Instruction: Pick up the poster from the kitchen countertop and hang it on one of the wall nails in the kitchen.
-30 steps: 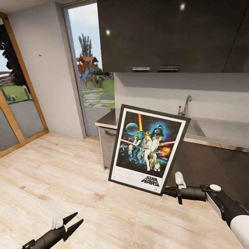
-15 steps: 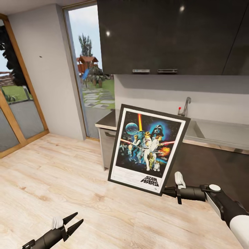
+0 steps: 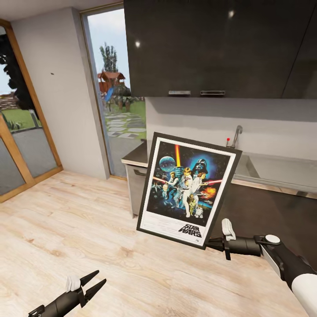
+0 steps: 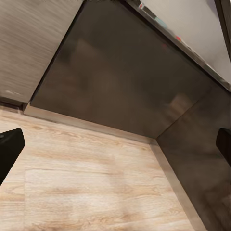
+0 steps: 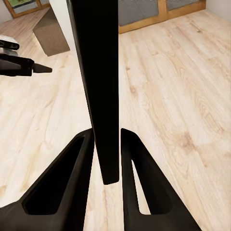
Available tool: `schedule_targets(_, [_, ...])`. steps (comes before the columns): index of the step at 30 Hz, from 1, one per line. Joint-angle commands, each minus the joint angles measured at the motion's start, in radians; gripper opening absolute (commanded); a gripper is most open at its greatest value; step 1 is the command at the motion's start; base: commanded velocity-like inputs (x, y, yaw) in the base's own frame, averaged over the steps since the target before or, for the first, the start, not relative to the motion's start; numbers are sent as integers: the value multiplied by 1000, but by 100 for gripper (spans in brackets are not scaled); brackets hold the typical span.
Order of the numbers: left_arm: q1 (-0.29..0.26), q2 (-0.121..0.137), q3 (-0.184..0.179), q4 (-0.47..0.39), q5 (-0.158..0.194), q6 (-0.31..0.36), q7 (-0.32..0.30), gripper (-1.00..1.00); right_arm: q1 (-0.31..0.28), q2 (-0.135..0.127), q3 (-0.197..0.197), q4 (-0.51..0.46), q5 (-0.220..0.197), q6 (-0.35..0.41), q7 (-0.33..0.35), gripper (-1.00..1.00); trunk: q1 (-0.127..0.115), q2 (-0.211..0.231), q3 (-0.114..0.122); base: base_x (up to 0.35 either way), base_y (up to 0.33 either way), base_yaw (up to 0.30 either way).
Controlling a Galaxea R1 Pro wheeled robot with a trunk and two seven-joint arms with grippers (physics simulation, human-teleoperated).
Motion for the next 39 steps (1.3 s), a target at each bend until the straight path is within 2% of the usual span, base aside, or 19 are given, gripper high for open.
schedule_targets(1, [-1,0,-5,1,8,-6,-2,100,-1,-2,7,1,-10,-6,0,-100,-4,6,2,0,0,0])
schedule_targets(11, [-1,0,-5,1,8,-5,-2,100,-1,-2,7,1,-25,-6,0,-100,-42,76,33,0,0,0])
schedule_targets(39, [-1,0,-5,1,8,-5,-2,100,-1,-2,7,1,-26,-7,0,-100,-150,272,121,0,0,0])
